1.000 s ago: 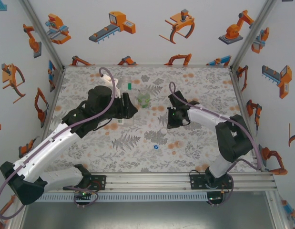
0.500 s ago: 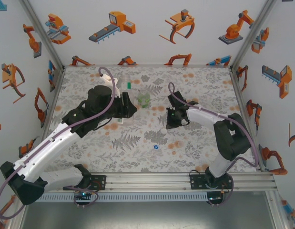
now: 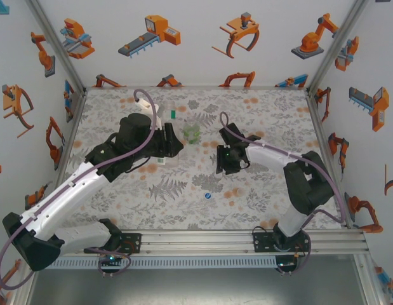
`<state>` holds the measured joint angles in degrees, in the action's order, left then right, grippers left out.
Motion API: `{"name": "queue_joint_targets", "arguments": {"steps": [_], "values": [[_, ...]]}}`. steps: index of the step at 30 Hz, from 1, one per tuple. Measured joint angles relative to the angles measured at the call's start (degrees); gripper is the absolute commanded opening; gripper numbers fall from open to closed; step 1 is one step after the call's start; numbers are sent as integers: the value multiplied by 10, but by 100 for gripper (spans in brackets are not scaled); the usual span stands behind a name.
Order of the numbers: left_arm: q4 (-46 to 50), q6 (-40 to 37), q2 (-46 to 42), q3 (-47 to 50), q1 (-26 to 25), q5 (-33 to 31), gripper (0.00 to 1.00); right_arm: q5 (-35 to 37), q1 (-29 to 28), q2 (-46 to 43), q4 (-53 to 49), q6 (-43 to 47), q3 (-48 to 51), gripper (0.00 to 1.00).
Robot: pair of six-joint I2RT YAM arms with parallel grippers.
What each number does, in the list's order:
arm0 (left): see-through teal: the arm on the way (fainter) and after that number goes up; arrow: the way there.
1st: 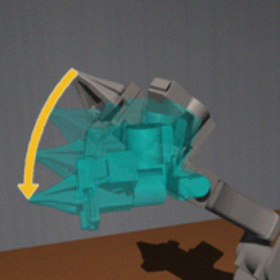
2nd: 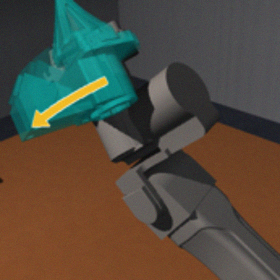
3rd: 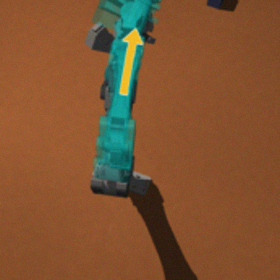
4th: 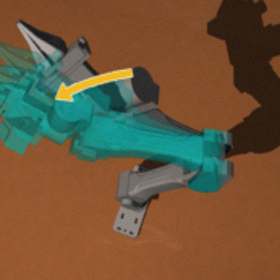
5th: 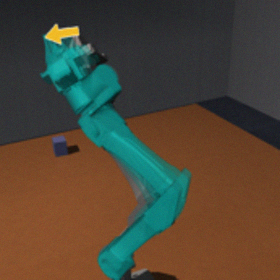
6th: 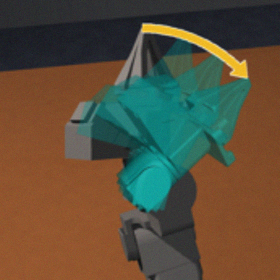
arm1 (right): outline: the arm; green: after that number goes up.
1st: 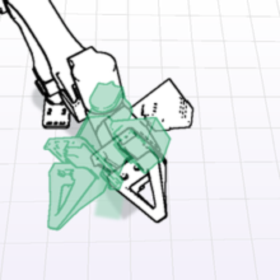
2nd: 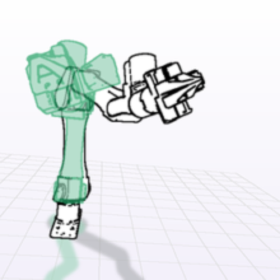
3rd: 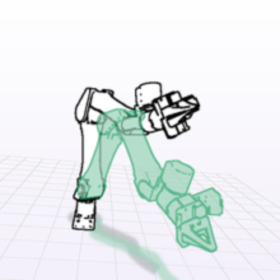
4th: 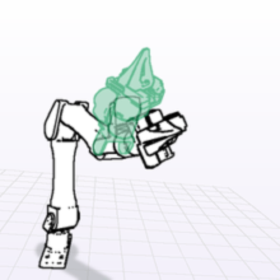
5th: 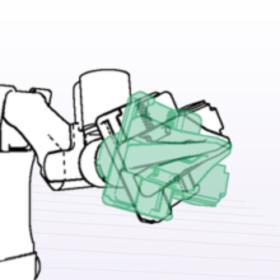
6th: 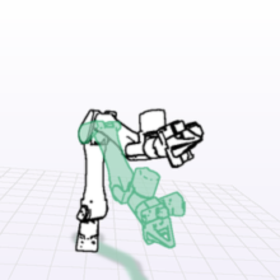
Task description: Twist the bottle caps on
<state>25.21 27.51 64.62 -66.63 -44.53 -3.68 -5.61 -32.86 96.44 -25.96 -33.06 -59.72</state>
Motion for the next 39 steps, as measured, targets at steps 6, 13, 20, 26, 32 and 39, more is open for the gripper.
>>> {"name": "queue_joint_targets", "arguments": {"steps": [6, 13, 20, 26, 32, 39], "values": [[0, 0, 0, 0, 0, 0, 0, 22, -17, 2, -12, 4, -33, 53], [0, 0, 0, 0, 2, 0, 0, 33, -26, 19, -18, 8, -44, 56], [0, 3, 0, 0, 4, 0, 0, 36, -36, 35, -19, 8, -45, 56], [-1, 8, 0, 0, 4, 0, 0, 36, -40, 36, -19, 8, -47, 56], [-3, 14, 0, 0, 4, 0, 0, 36, -40, 40, -19, 8, -56, 55], [-3, 17, 0, 0, 4, 0, 0, 36, -41, 45, -19, 8, -57, 55]]}}
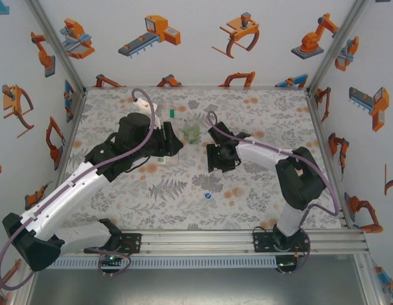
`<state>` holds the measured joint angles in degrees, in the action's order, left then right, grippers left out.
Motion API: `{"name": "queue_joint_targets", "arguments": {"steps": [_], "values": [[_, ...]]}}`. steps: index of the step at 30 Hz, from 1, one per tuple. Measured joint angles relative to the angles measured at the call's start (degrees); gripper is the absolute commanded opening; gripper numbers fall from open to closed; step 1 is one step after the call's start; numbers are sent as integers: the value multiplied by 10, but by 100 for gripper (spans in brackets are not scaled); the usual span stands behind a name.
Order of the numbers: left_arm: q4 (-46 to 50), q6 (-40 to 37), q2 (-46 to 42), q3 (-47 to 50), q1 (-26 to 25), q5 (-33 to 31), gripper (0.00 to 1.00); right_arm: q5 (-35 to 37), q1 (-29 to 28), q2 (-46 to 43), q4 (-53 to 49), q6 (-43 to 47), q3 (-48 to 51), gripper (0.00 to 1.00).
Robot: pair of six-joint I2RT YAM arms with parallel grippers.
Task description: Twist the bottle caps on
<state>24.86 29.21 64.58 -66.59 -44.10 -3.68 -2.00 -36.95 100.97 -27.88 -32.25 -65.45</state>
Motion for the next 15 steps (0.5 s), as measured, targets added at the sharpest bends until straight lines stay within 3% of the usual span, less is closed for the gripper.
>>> {"name": "queue_joint_targets", "arguments": {"steps": [15], "values": [[-5, 8, 0, 6, 3, 0, 0, 4, -1, 9, -11, 0, 0, 56]]}}
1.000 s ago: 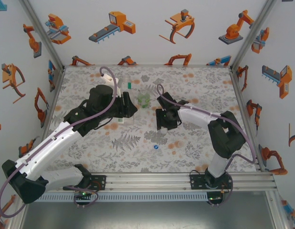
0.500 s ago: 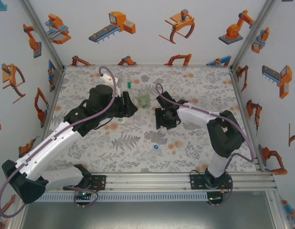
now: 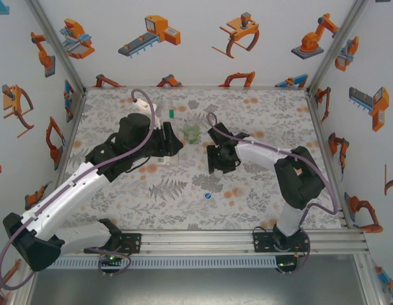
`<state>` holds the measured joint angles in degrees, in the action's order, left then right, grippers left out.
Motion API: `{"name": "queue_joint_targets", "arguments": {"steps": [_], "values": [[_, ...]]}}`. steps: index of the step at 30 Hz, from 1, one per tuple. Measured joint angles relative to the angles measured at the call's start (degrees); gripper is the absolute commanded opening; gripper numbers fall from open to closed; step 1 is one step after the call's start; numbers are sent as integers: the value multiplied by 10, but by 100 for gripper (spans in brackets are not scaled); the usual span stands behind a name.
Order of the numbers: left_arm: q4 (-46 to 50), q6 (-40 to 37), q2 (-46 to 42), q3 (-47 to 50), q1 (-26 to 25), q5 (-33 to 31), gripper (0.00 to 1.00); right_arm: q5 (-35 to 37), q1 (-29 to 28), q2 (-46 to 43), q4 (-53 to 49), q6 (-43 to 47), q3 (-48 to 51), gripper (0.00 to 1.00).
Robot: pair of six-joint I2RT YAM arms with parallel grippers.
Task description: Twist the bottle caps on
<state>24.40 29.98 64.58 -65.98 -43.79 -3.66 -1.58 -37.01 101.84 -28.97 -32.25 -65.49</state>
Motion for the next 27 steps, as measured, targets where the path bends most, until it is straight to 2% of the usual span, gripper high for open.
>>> {"name": "queue_joint_targets", "arguments": {"steps": [6, 11, 16, 21, 24, 27], "values": [[0, 1, 0, 0, 0, 0, 0, 0, 0, 6, -2, 0, 0, 56], [0, 2, 0, 0, 0, 0, 0, -1, 0, 11, -1, -1, 0, 52], [0, 4, 0, 0, 0, 0, 0, -5, 0, 17, 5, -9, 0, 39], [0, 5, 0, 0, 3, 0, 0, -14, 0, 18, 18, -21, 2, 19], [0, 5, 0, 0, 4, 0, 0, -29, 0, 18, 30, -28, 2, 12], [0, 7, 0, 0, 4, 0, 0, -64, 6, 16, 61, -41, 12, 9]]}}
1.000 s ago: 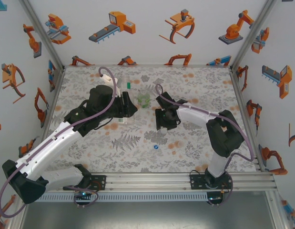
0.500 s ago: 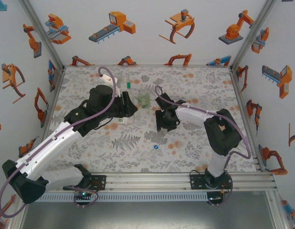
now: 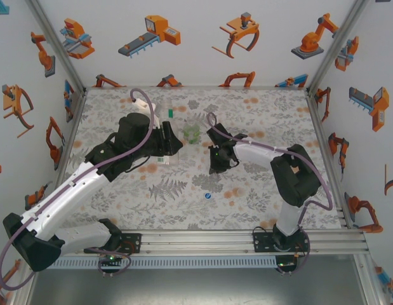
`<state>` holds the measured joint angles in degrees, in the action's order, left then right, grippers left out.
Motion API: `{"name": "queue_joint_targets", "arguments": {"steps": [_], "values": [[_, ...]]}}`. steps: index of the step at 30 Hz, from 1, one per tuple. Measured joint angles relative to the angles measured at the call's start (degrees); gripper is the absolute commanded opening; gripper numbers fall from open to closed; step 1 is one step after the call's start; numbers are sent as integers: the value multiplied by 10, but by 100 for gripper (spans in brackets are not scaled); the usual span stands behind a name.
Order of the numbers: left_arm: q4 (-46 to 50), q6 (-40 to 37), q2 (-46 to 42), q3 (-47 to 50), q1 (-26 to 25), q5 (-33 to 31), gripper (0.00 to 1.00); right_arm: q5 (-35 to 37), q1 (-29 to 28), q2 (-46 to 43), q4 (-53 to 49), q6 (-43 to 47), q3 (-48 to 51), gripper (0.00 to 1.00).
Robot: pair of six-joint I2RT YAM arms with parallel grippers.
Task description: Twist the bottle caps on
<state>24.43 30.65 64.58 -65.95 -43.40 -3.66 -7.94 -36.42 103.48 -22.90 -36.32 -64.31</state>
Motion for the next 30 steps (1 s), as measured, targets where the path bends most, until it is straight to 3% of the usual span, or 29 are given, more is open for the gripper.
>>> {"name": "queue_joint_targets", "arguments": {"steps": [7, 14, 24, 30], "values": [[-7, 3, 0, 5, 3, 1, 0, -143, 64, -17, 174, -76, 99, 11], [-17, 12, 0, 9, 6, 7, 0, -240, 131, -20, 303, -132, 184, 31], [-27, 33, -6, 22, 15, 21, 0, -250, 156, -45, 252, -97, 180, 53], [-27, 45, -9, 26, 15, 34, 0, -208, 147, -43, 173, -65, 135, 54]]}}
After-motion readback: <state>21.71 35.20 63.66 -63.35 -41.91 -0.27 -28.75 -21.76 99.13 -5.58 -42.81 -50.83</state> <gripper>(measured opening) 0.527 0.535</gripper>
